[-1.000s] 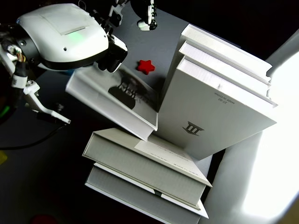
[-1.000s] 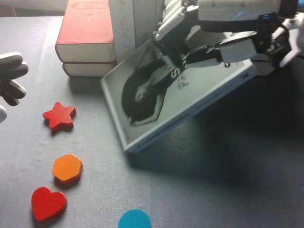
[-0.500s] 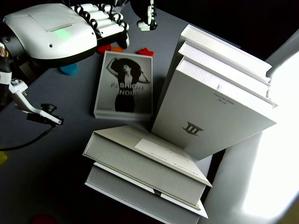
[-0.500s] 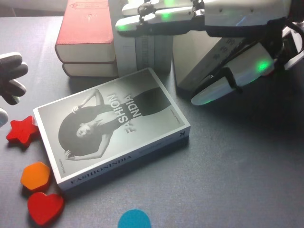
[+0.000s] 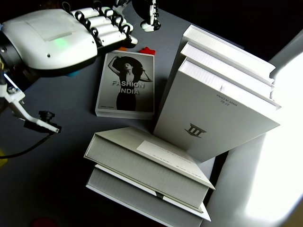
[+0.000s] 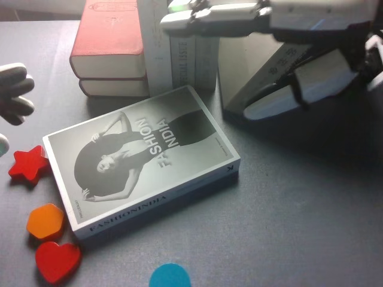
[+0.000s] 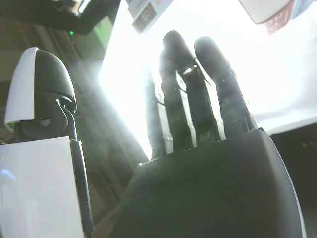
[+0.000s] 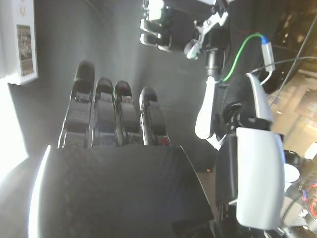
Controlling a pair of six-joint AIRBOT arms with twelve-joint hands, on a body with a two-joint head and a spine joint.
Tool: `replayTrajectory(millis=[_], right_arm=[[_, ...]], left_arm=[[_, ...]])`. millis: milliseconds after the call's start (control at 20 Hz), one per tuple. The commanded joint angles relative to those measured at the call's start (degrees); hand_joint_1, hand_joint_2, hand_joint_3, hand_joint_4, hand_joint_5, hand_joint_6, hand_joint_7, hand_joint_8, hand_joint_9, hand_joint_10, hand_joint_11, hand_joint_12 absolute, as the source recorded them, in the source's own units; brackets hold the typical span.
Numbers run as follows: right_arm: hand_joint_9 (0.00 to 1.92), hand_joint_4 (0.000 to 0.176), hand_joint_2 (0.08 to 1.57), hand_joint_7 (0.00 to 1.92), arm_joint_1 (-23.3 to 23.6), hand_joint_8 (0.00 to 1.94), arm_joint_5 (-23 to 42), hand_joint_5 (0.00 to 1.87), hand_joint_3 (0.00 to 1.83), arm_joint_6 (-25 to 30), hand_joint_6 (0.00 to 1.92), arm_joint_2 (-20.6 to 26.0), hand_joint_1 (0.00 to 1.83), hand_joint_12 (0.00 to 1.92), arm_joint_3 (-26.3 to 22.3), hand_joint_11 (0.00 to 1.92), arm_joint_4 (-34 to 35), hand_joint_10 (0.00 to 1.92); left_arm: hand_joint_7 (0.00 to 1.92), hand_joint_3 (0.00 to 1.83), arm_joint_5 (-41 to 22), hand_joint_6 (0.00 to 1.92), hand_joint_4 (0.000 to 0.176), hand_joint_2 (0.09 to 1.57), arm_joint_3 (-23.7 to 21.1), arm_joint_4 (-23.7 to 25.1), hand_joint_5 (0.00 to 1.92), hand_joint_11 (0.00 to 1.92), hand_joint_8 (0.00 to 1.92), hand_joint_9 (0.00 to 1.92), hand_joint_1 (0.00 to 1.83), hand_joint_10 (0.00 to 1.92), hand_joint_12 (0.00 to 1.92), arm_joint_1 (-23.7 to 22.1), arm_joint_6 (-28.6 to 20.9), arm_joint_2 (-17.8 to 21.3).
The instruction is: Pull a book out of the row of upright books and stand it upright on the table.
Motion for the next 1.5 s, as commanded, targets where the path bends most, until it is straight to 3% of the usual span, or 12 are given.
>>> replayTrajectory(millis=[0, 150, 200, 250, 350, 600, 750, 850, 1000, 1150, 1200, 1450], right_arm=[[0.02, 0.103, 0.94, 0.00, -0.03, 0.00, 2.04, 0.00, 0.00, -1.05, 0.00, 0.47, 0.54, 0.87, 0.19, 0.00, 6.35, 0.00], [0.13, 0.065, 0.84, 0.01, -3.39, 0.00, 2.01, 0.00, 0.00, -8.44, 0.00, 1.93, 0.70, 1.19, 0.62, 0.00, 17.82, 0.03], [0.13, 0.081, 0.84, 0.01, -4.60, 0.00, 2.11, 0.00, 0.00, -11.03, 0.00, 2.19, 0.72, 1.22, 0.90, 0.00, 21.57, 0.03], [0.09, 0.147, 0.87, 0.00, -6.69, 0.00, 2.21, 0.02, 0.00, -13.84, 0.00, 2.59, 0.76, 1.14, 1.30, 0.00, 26.40, 0.01], [0.02, 0.175, 0.94, 0.00, -9.20, 0.00, 2.42, 0.01, 0.01, -16.27, 0.00, 2.59, 0.75, 0.76, 1.97, 0.00, 30.77, 0.02], [0.00, 0.176, 0.98, 0.00, -12.83, 0.00, 1.89, 0.11, 0.00, -18.92, 0.02, -0.42, 0.69, 0.49, 3.74, 0.00, 35.94, 0.00], [0.00, 0.153, 0.99, 0.00, -14.20, 0.00, 2.84, 0.15, 0.00, -19.29, 0.01, -0.81, 0.65, 0.01, 3.39, 0.00, 37.49, 0.00], [0.00, 0.131, 0.97, 0.00, -14.74, 0.00, 2.85, 0.18, 0.01, -19.29, 0.00, -0.04, 0.63, 0.22, 2.49, 0.01, 37.64, 0.00], [0.00, 0.132, 0.98, 0.00, -15.55, 0.00, 2.84, 0.19, 0.01, -19.29, 0.00, 1.10, 0.68, 0.32, 1.24, 0.00, 37.61, 0.00], [0.00, 0.142, 0.97, 0.00, -15.55, 0.00, 2.86, 0.18, 0.00, -19.30, 0.00, 1.80, 0.65, 0.16, 0.43, 0.00, 37.25, 0.00], [0.00, 0.139, 0.98, 0.00, -15.55, 0.00, 2.86, 0.18, 0.00, -19.30, 0.00, 1.81, 0.61, 0.31, 0.42, 0.00, 37.22, 0.00], [0.00, 0.150, 0.95, 0.00, -15.55, 0.00, 2.88, 0.21, 0.00, -19.30, 0.00, 2.19, 0.66, 0.60, -0.43, 0.00, 36.57, 0.00]], left_arm=[[0.54, 0.00, -7.23, 0.00, 0.044, 0.94, 0.59, -1.97, 0.53, 0.14, 0.00, 0.36, 1.03, 1.00, 1.73, -1.10, -0.70, 0.03], [0.52, 0.00, -7.21, 0.01, 0.062, 0.93, 2.51, -2.73, 0.52, 0.12, 0.00, 0.29, 1.01, 1.03, 1.87, -3.98, -0.70, -0.96], [0.53, 0.00, -6.85, 0.01, 0.058, 0.93, 3.90, -2.72, 0.53, 0.12, 0.00, 0.31, 1.00, 0.95, 1.83, -5.59, -0.70, -1.79], [0.52, 0.00, -4.62, 0.00, 0.067, 0.92, 6.21, -1.26, 0.52, 0.11, 0.00, 0.33, 0.96, 0.77, 1.75, -8.69, -0.70, -3.21], [0.39, 0.00, -1.75, 0.00, 0.113, 0.94, 8.88, 0.90, 0.41, 0.01, 0.00, 0.35, 0.77, 0.27, 1.51, -12.20, -0.70, -4.74], [0.23, 0.02, 3.95, 0.00, 0.101, 1.09, 12.10, 3.77, 0.28, 0.00, 0.00, 0.18, 0.45, 0.06, 1.01, -13.67, -0.70, -5.95], [0.12, 0.00, 6.06, 0.00, 0.135, 1.00, 11.88, 7.09, 0.17, 0.00, 0.00, 0.11, 0.47, 0.00, 0.64, -14.24, -0.70, -5.45], [0.13, 0.00, 7.32, 0.01, 0.087, 0.97, 11.84, 8.59, 0.21, 0.00, 0.00, 0.10, 0.58, 0.00, 0.69, -14.34, -0.70, -5.17], [0.13, 0.00, 8.99, 0.00, 0.159, 0.95, 12.15, 11.11, 0.23, 0.00, 0.00, 0.09, 0.63, 0.00, 0.80, -15.35, -0.70, -5.41], [0.10, 0.00, 9.33, 0.00, 0.147, 0.97, 12.38, 11.61, 0.22, 0.00, 0.00, 0.07, 0.62, 0.00, 0.72, -15.87, -0.70, -5.51], [0.08, 0.01, 9.33, 0.00, 0.120, 0.98, 12.38, 11.61, 0.20, 0.00, 0.00, 0.05, 0.63, 0.00, 0.73, -15.89, -0.70, -5.51], [0.07, 0.00, 9.68, 0.00, 0.106, 0.99, 13.24, 12.49, 0.17, 0.00, 0.00, 0.03, 0.64, 0.00, 0.79, -16.67, -0.70, -6.39]])
